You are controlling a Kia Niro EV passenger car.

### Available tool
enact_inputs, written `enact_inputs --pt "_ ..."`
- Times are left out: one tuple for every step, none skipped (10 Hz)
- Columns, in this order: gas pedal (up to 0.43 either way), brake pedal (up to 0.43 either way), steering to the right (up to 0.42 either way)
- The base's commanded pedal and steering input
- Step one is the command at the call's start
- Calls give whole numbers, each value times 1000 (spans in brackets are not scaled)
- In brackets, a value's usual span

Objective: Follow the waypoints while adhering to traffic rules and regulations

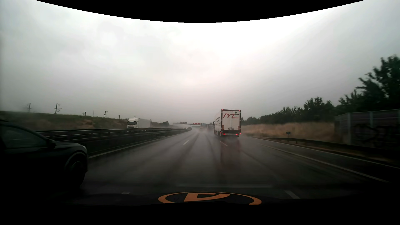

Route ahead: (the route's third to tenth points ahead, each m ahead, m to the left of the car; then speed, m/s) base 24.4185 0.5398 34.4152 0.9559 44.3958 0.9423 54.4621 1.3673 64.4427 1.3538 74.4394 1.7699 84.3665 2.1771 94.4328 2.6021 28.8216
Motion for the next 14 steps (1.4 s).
enact_inputs --pt "248 0 -5" --pt "248 0 -5" --pt "248 0 -4" --pt "248 0 -4" --pt "248 0 -4" --pt "248 0 -4" --pt "248 0 -4" --pt "248 0 -4" --pt "248 0 -4" --pt "248 0 -4" --pt "248 0 -4" --pt "248 0 -4" --pt "260 0 -3" --pt "260 0 -3"
